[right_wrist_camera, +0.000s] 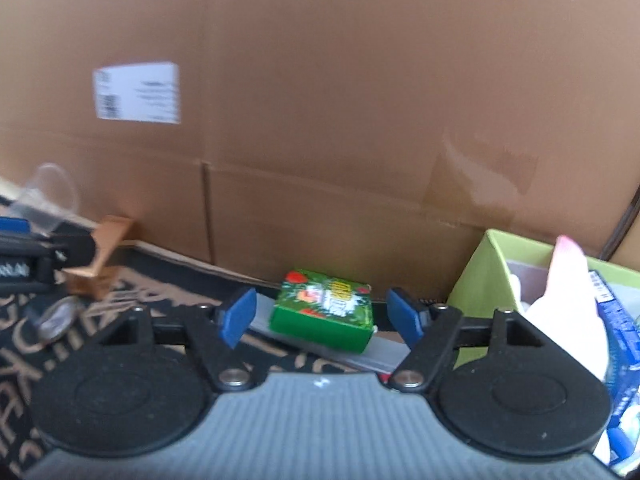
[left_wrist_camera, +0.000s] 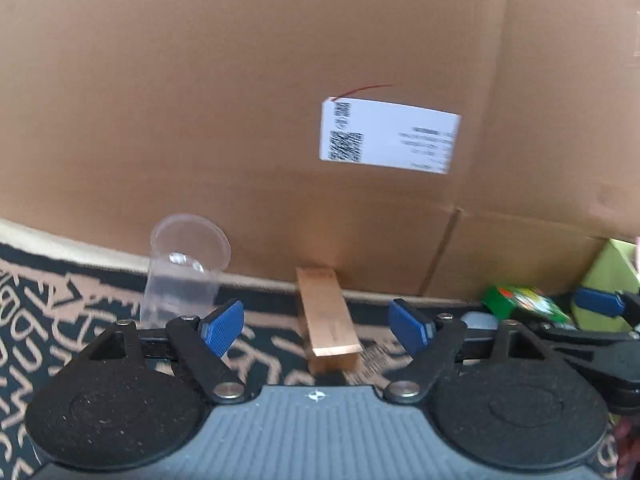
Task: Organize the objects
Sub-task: 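Grasp the copper box with the left tool while the right tool grasps another green floral box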
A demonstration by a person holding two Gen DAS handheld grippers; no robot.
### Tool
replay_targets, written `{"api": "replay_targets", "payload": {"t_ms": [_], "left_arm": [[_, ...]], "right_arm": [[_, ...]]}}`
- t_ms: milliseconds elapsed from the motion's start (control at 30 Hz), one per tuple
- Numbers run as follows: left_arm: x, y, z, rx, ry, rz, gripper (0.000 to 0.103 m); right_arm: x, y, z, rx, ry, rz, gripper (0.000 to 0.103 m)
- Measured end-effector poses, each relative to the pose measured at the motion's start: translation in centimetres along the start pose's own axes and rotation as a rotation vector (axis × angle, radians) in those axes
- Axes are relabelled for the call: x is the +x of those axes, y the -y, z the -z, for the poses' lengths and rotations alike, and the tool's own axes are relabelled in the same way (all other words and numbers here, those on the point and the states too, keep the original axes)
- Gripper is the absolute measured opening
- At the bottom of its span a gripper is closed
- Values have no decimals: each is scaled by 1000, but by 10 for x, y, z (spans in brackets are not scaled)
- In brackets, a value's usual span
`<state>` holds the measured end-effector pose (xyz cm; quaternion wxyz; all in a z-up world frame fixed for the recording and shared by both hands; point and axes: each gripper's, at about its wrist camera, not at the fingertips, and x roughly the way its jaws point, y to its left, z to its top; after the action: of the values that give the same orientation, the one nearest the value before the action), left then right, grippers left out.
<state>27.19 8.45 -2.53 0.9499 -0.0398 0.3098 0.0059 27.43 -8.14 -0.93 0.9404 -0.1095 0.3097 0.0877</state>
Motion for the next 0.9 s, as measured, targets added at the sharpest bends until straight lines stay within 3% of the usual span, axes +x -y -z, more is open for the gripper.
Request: {"api": "replay_targets", "payload": {"t_ms": [200,233,267,300,333,400,667,900], "left_arm": [[35,2,-7,7,-86,1,83],[40,2,-6,7,-105,5,77],[43,2,-4,6,-122,22,55],[46,2,-2,8,-149,49,41],[45,3,1,27,-140,51,33],[37,7,4,74,-132,52,32],[-30,36,36,166,-122,225,32],[-104,60,98,236,-165,368,32]], "right_arm": [[35,8,1,89,-76,-27,77],[38,14,1,124,-83,-44,74],[39,18,2,157,-88,-72,62],[37,20,4,171,-83,-95,61],[34,19,6,161,-77,-108,61],[23,18,13,140,-48,-136,60],[-63,9,66,52,59,-247,60],[-150,29,131,-29,38,-239,60]]}}
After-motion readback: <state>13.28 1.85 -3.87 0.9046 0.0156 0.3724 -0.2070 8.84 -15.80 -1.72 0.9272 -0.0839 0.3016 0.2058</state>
